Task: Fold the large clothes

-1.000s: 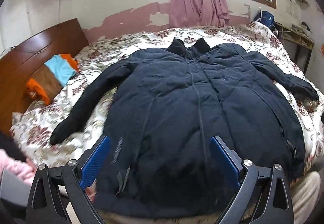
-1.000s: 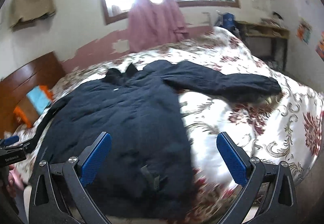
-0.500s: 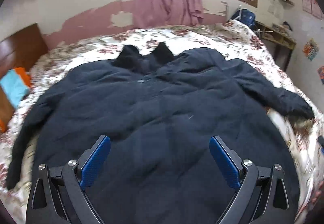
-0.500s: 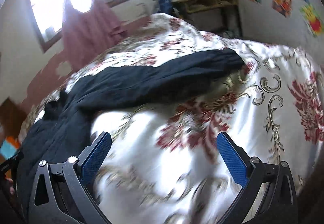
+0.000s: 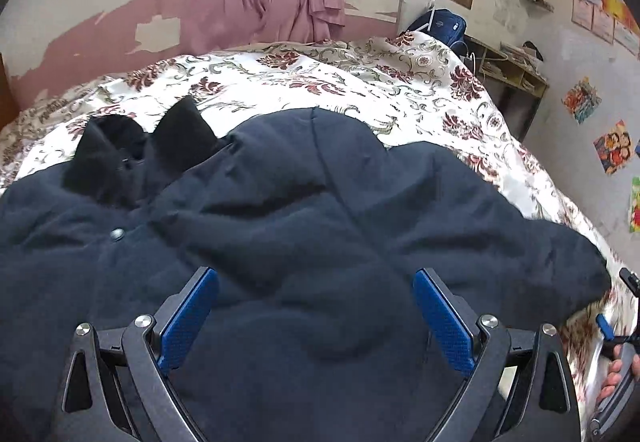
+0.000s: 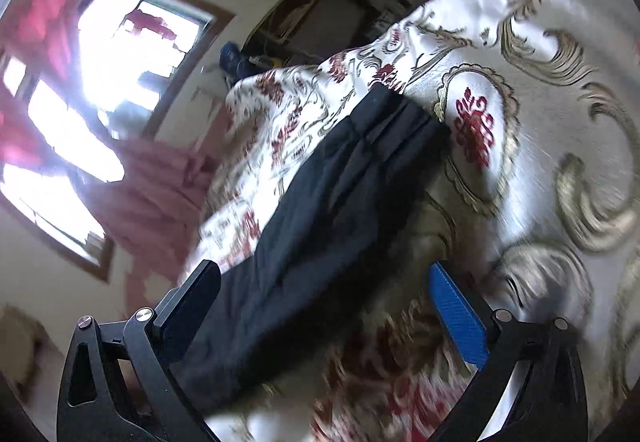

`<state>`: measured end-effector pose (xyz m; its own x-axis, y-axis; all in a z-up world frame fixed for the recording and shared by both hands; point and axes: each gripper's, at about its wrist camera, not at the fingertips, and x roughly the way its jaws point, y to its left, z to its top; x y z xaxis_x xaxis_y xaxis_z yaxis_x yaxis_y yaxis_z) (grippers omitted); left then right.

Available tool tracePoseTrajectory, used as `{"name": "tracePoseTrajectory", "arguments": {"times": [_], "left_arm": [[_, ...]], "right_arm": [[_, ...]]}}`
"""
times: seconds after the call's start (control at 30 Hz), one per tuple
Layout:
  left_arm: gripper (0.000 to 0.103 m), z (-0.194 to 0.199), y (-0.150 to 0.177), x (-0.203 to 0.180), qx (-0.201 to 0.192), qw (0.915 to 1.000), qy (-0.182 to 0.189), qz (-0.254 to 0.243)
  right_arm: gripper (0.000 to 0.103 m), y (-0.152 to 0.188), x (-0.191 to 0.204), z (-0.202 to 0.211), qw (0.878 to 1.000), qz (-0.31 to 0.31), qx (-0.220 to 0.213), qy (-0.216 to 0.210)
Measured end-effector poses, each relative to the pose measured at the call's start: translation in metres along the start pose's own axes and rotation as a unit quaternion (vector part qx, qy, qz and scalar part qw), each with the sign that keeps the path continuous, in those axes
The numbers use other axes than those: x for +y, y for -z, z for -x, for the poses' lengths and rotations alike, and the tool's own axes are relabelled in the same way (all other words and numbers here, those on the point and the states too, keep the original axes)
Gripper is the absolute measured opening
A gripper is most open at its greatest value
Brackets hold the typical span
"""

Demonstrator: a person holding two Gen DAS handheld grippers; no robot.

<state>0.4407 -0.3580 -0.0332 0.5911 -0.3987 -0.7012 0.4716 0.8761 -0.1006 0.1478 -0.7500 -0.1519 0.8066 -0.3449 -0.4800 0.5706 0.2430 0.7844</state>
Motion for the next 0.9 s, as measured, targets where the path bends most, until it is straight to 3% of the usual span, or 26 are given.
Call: {"name": "tracePoseTrajectory", "arguments": {"times": [0.07, 0.13, 0.2, 0.3, 0.47, 0.6, 0.73, 0.83, 0.9], "left_arm": [[0.099, -0.011, -0.002, -0.002, 0.007, 1.0000, 0.003, 0.002], [0.099, -0.024, 0.000, -0.002, 0.022, 0.9998, -0.001, 0.004], [0.099, -0.038, 0.005, -0.001, 0.039, 0.9992, 0.000, 0.008], [0.100, -0.050, 0.010, 0.003, 0.053, 0.9983, 0.012, 0.023], [0.100, -0.054, 0.008, 0.013, 0.076, 0.9954, 0.035, 0.047], [0.097, -0.017, 0.006, 0.036, 0.064, 0.9944, 0.053, 0.064], [0.097, 0.036, 0.006, 0.069, 0.037, 0.9959, 0.045, 0.069], [0.098, 0.079, 0.010, 0.107, 0.026, 0.9967, 0.019, 0.075], [0.098, 0.109, 0.014, 0.140, 0.019, 0.9961, -0.004, 0.086]], "right_arm": [[0.078, -0.003, -0.002, -0.015, 1.000, -0.014, -0.004, 0.015], [0.049, -0.005, -0.003, -0.032, 1.000, -0.020, -0.002, 0.019], [0.029, -0.005, -0.004, -0.046, 0.998, -0.031, -0.001, 0.046], [0.009, -0.007, 0.006, -0.056, 0.999, -0.011, -0.006, 0.049], [0.005, -0.017, 0.061, -0.047, 0.997, 0.060, -0.040, 0.028], [0.005, -0.021, 0.137, -0.022, 0.986, 0.144, -0.081, -0.014], [0.005, -0.003, 0.239, 0.007, 0.960, 0.244, -0.111, -0.082], [0.005, 0.044, 0.310, 0.025, 0.931, 0.321, -0.102, -0.139], [0.005, 0.087, 0.359, 0.024, 0.905, 0.378, -0.085, -0.174]]}}
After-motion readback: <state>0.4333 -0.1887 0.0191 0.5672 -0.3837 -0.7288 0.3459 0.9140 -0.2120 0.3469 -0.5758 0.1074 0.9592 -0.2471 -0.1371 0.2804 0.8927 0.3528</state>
